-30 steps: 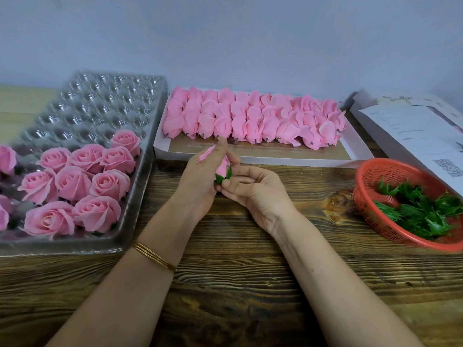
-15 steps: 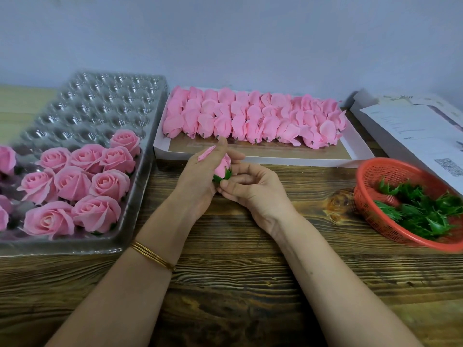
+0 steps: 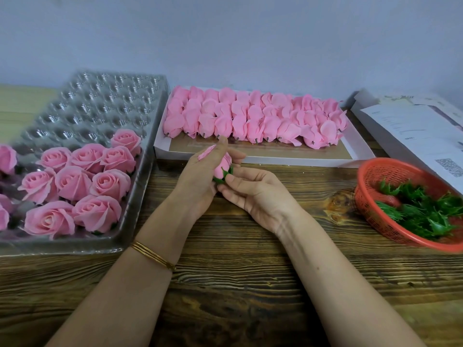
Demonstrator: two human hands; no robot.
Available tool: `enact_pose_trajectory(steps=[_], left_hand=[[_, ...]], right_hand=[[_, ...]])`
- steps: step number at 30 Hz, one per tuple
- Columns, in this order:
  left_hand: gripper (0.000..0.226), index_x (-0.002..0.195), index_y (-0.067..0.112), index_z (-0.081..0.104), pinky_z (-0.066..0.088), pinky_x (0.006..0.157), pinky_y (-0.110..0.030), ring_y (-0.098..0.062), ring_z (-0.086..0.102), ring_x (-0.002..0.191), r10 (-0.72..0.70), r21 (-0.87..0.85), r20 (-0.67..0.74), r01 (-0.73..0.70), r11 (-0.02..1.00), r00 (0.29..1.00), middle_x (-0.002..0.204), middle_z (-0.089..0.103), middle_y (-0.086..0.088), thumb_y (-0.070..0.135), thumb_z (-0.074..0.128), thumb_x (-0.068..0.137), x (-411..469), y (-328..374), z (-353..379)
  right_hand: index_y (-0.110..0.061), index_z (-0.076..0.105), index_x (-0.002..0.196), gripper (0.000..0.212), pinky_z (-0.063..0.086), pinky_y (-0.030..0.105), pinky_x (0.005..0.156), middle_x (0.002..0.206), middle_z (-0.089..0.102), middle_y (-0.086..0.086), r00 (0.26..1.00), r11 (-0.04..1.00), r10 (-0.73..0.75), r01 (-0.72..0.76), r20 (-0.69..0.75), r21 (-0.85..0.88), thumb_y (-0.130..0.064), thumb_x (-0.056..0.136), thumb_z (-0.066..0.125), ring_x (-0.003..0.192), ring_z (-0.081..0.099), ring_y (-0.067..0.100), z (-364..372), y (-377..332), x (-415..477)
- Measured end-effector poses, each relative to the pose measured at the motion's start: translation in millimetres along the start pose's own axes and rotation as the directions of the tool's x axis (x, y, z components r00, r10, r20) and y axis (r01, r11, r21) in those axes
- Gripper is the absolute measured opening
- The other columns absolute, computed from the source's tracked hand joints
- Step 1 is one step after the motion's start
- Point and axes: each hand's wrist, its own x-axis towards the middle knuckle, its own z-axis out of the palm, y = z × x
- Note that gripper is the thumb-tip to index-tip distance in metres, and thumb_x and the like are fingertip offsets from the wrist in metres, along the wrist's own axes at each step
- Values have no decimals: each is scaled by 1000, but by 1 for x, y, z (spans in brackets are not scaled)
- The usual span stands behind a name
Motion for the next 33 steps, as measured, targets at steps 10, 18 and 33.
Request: enact_pose_trajectory(steps=[10, 18, 33], left_hand=[[43, 75, 19, 80, 55, 89, -41, -19, 68, 92, -40, 52, 27, 38, 998, 999, 87, 73, -2, 42, 53, 98, 5, -4, -6], [39, 81, 21, 81, 59, 70, -27, -12, 73, 84, -22, 83, 58, 17, 996, 998, 84, 76, 0, 43, 54, 97, 4, -6, -5], [37, 84, 20, 82, 58, 90, -42, -23, 72, 100, -24, 132, 71, 14, 991, 997, 99, 77, -10, 44, 56, 96, 3, -4, -6]], right_hand=[[8, 68, 102, 23, 58, 25, 78, 71, 66, 9, 983, 970, -172, 158, -65, -183, 16, 81, 65, 77, 64, 23, 1, 5, 0], [-3, 70, 87, 24, 56, 21, 66, 65, 71, 1, 948, 896, -309, 263, -78, -358, 16, 72, 73, 63, 67, 10, 1, 8, 2], [8, 67, 106, 35, 58, 39, 88, 95, 69, 24, 977, 943, -205, 180, -63, -280, 21, 74, 68, 89, 67, 32, -3, 6, 3]])
